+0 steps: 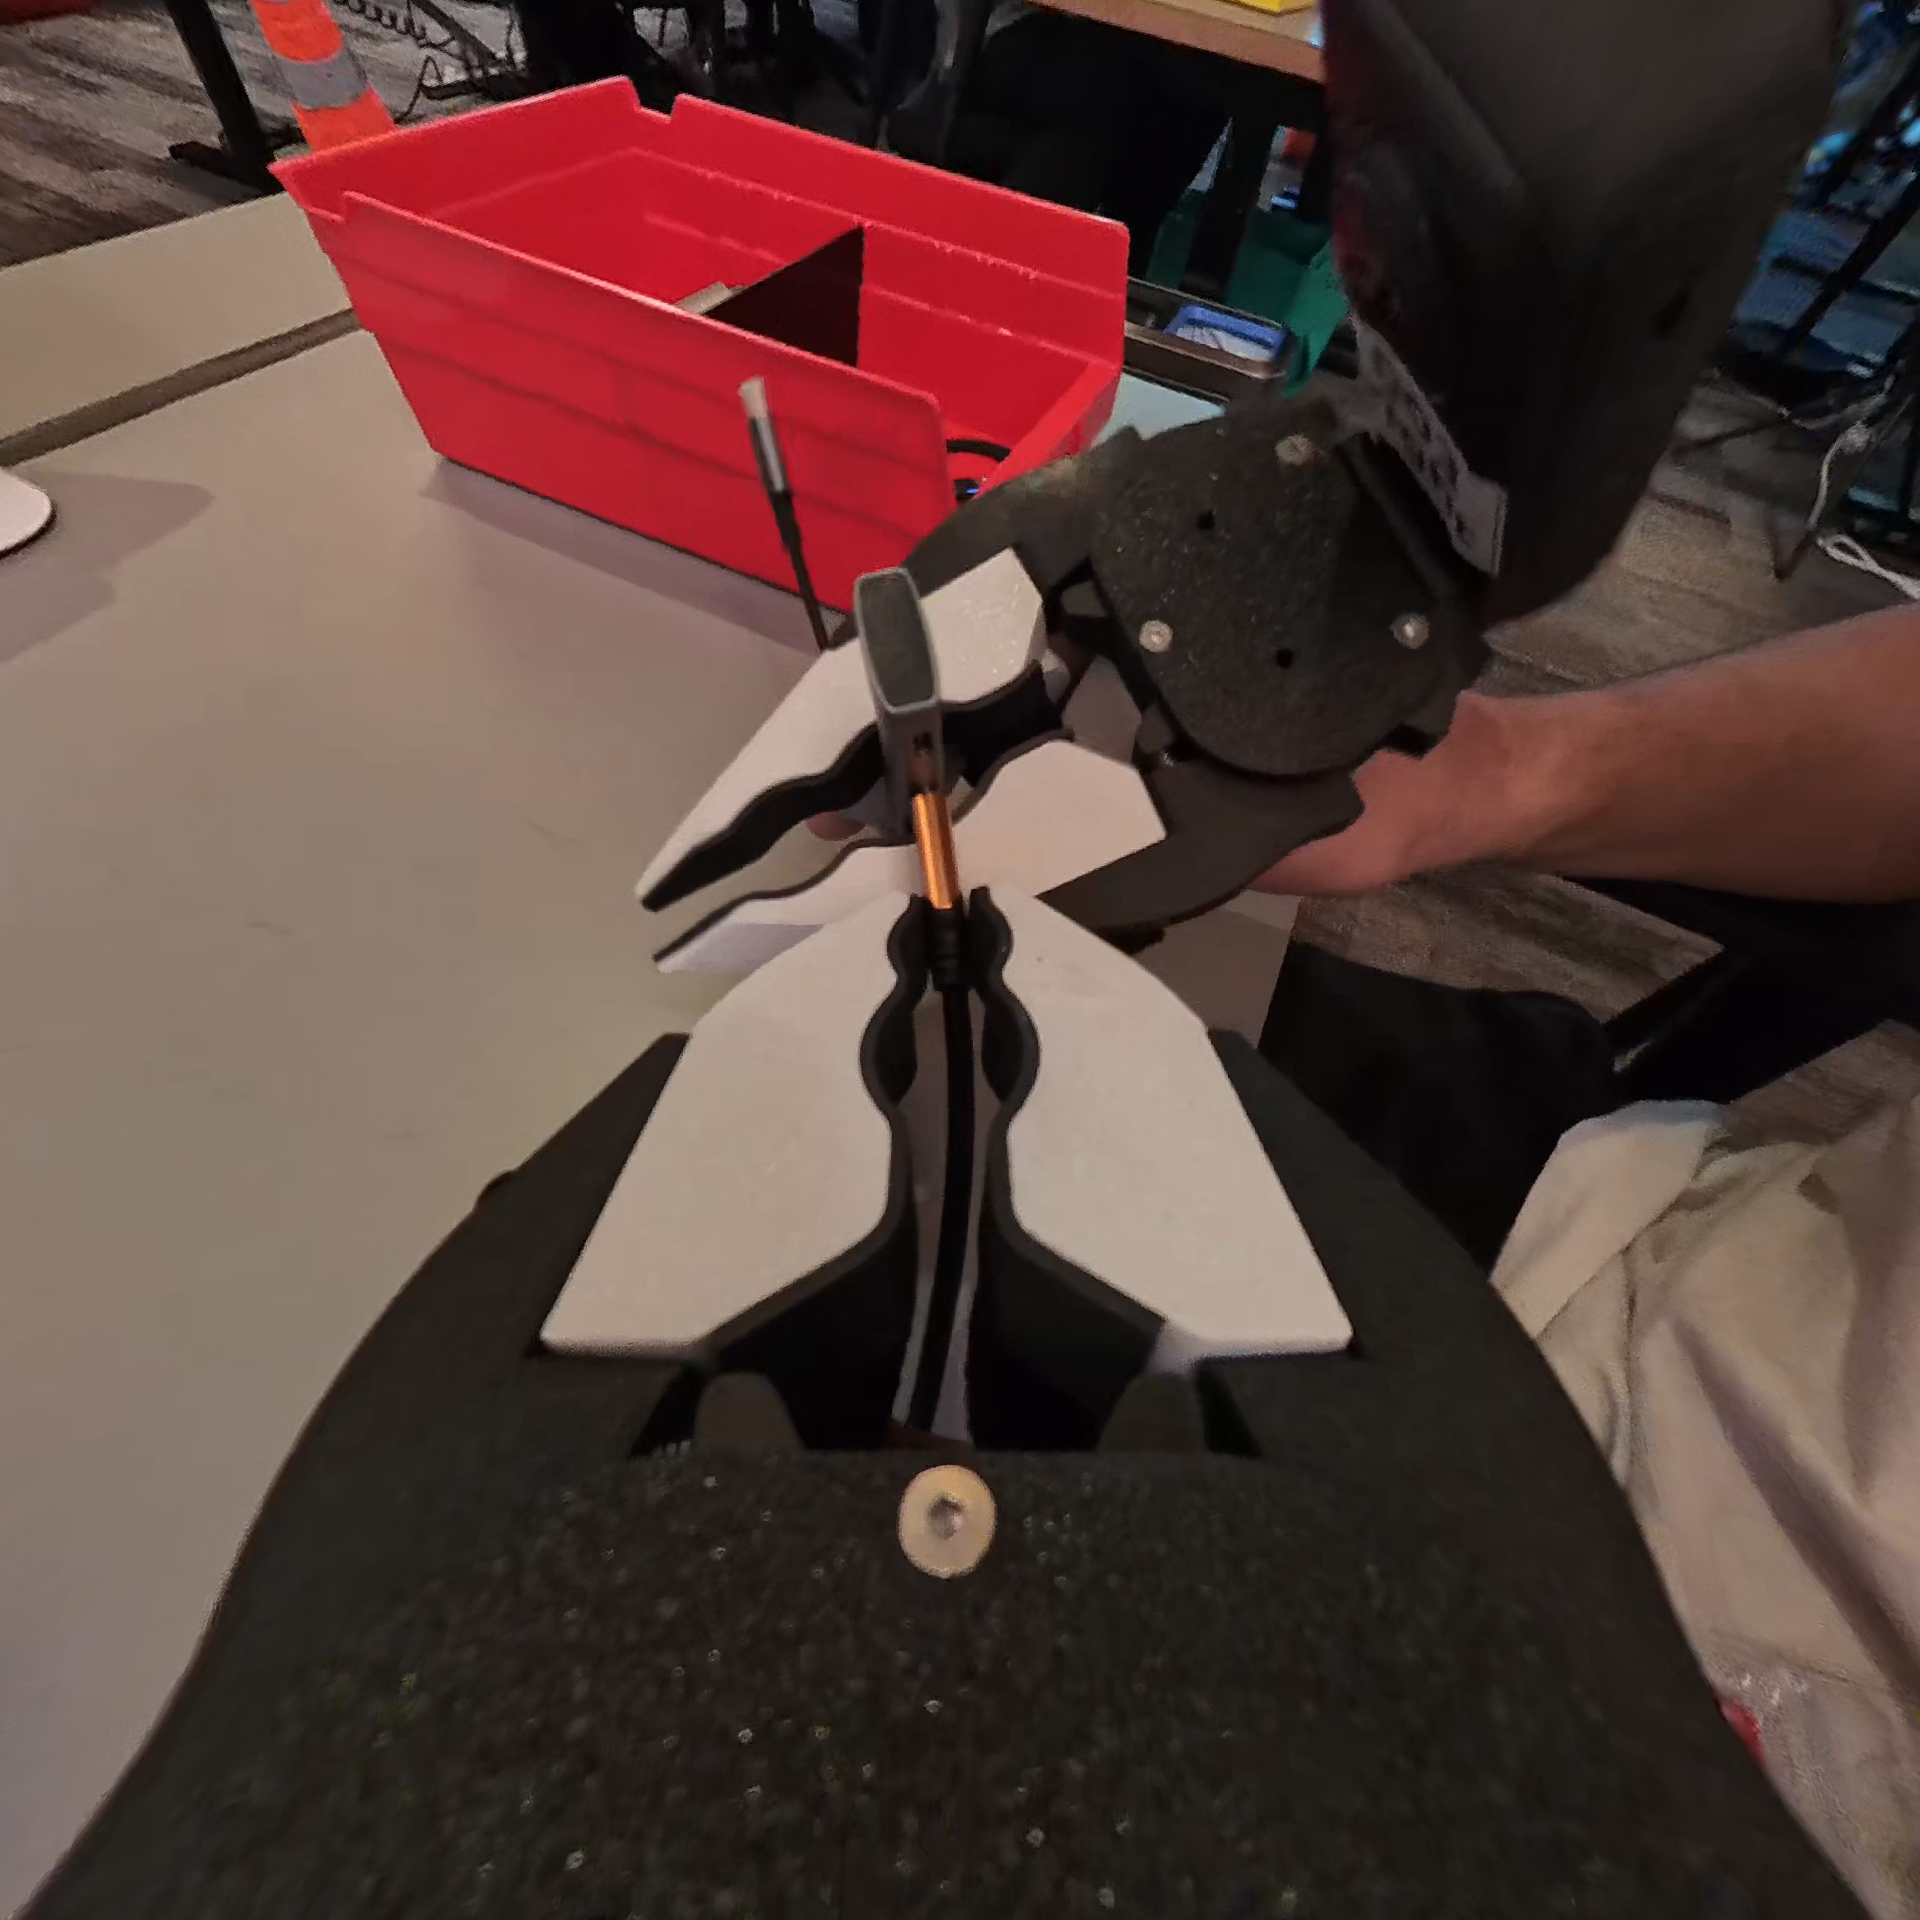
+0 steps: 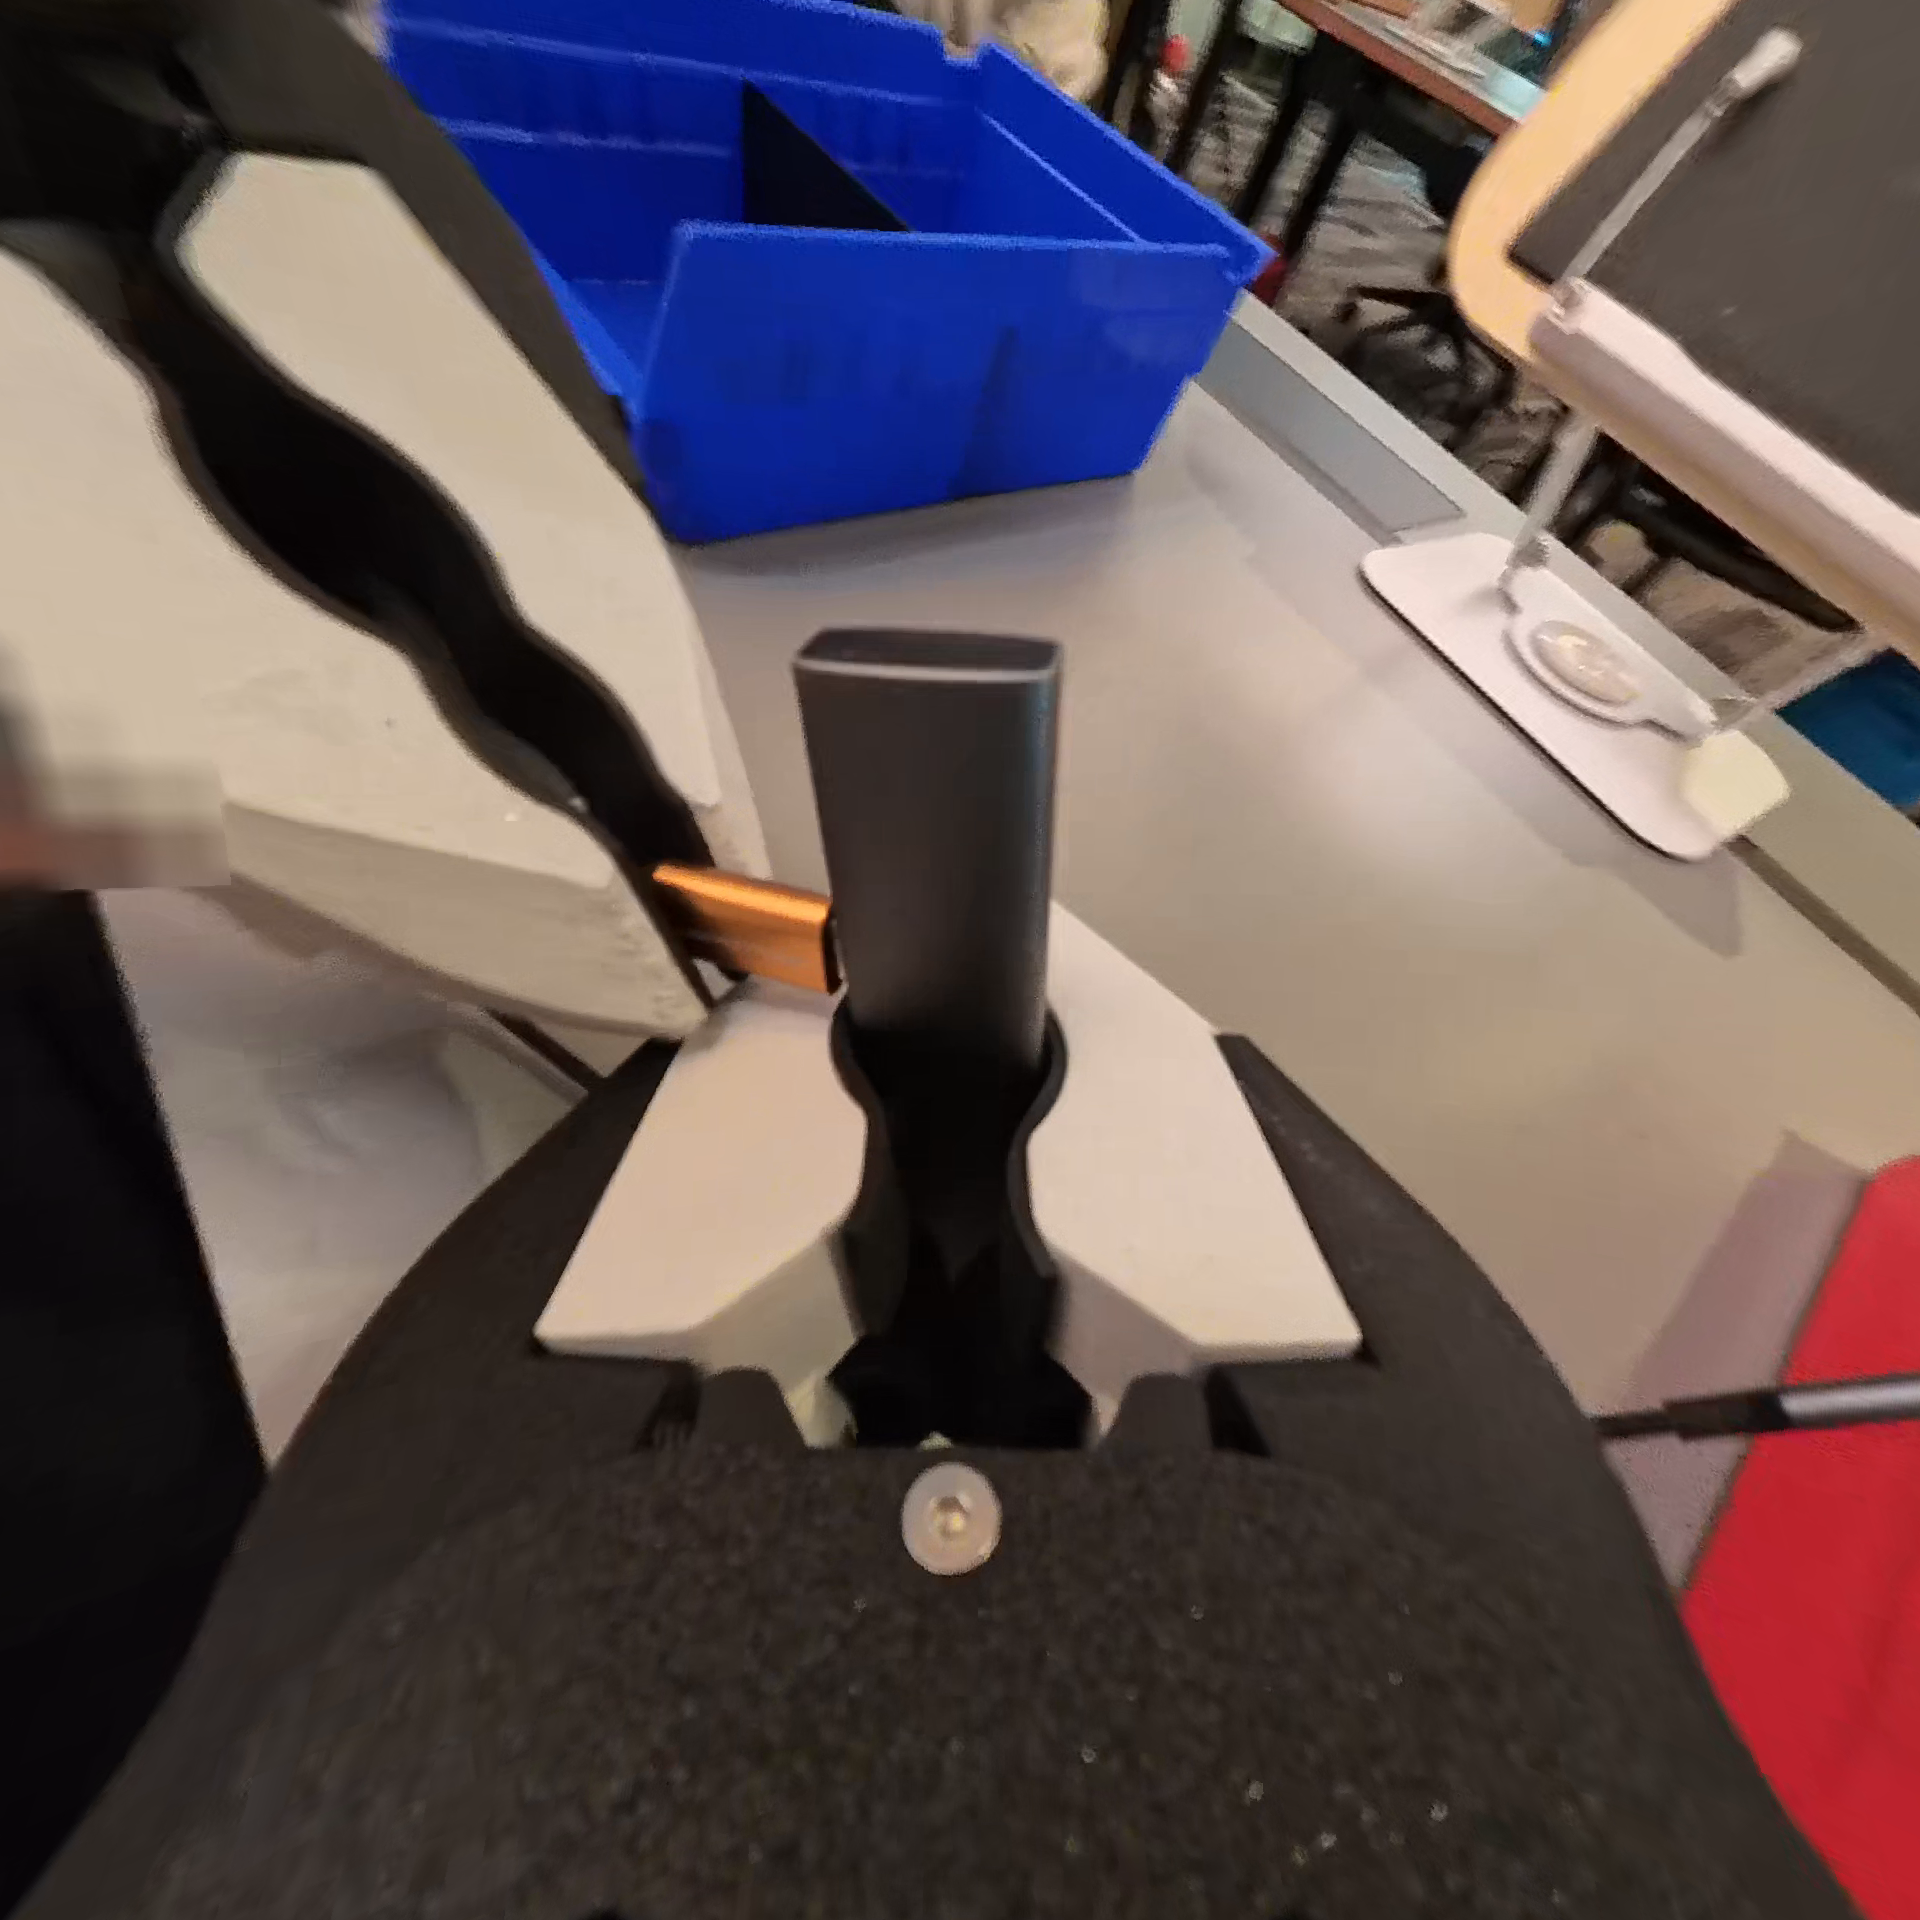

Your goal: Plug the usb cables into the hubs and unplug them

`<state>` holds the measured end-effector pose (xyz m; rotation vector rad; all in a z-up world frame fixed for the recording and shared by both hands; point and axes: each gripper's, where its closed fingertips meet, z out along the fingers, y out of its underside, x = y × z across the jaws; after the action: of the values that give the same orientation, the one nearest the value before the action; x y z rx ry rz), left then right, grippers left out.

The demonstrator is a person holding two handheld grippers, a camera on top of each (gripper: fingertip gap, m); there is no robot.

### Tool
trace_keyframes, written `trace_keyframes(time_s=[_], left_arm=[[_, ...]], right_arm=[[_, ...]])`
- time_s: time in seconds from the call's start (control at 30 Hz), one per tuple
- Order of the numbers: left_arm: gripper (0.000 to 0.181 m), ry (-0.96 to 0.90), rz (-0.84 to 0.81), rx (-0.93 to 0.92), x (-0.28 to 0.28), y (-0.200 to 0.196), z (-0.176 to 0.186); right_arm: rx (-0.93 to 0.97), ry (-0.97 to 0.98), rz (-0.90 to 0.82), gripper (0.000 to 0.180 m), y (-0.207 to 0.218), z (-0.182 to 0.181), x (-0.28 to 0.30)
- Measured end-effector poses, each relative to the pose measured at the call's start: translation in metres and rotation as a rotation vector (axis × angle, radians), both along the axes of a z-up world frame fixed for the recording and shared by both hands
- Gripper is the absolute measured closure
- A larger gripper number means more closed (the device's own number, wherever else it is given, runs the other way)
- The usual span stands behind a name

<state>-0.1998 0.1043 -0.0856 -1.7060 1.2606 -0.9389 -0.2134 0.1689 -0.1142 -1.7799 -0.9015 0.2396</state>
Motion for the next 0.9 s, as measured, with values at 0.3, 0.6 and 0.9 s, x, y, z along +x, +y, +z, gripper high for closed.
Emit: trace_keyframes(time_s=[0.3,0.6,0.9], left_arm=[[0.173,0.118,-0.501,0.347,-0.029,-0.017,0.016],[0.173,0.046,-0.756,0.337,-0.016,-0.029,0.035],[0.173,-0.105,-0.792,0.2,-0.025,-0.036,0.046]], right_arm=[[-0.363,0.1,0.755,0.14,-0.095,0.011,-0.03],[-0.57,0.312,1.233,0.159,-0.131,0.052,-0.028],[-0.621,0.598,1.358,0.161,-0.143,0.076,-0.034]])
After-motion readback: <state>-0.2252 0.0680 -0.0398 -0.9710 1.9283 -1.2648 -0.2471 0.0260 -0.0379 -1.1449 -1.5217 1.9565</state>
